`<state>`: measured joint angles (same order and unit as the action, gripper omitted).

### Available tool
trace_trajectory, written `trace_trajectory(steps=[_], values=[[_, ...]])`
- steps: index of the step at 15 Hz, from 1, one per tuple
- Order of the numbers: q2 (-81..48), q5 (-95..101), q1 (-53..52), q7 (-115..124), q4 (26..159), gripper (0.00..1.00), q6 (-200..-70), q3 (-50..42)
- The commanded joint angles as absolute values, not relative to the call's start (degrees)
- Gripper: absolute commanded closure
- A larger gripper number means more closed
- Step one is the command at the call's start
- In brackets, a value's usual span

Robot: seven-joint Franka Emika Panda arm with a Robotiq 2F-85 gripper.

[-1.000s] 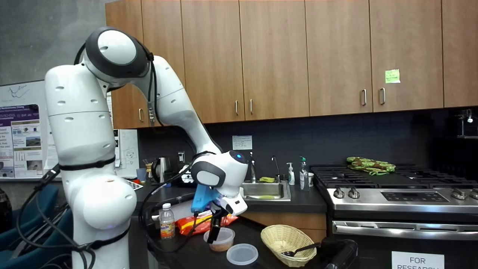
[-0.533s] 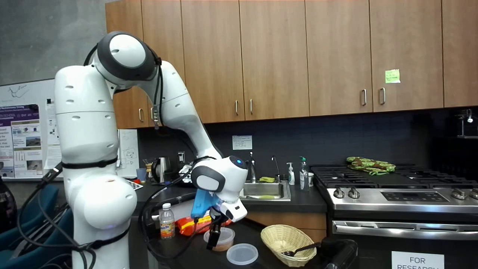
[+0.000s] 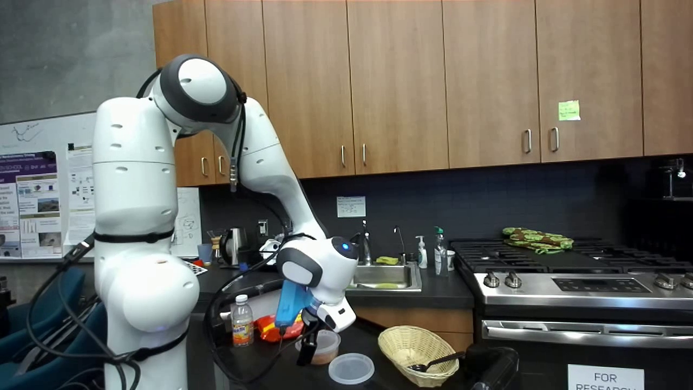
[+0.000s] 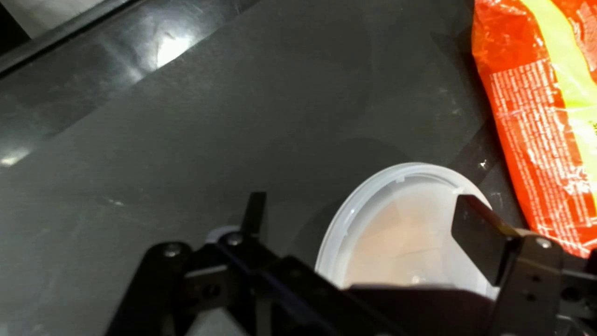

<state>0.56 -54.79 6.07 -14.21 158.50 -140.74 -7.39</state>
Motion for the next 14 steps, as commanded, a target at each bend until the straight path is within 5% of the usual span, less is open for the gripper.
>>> trace_trajectory(steps=[1, 14], values=[[-0.23, -59.72, 6.22, -19.34, 157.86, 0.00, -140.90, -7.08], [1.99, -66.53, 6.08, -27.86, 157.35, 0.00, -140.60, -6.81]])
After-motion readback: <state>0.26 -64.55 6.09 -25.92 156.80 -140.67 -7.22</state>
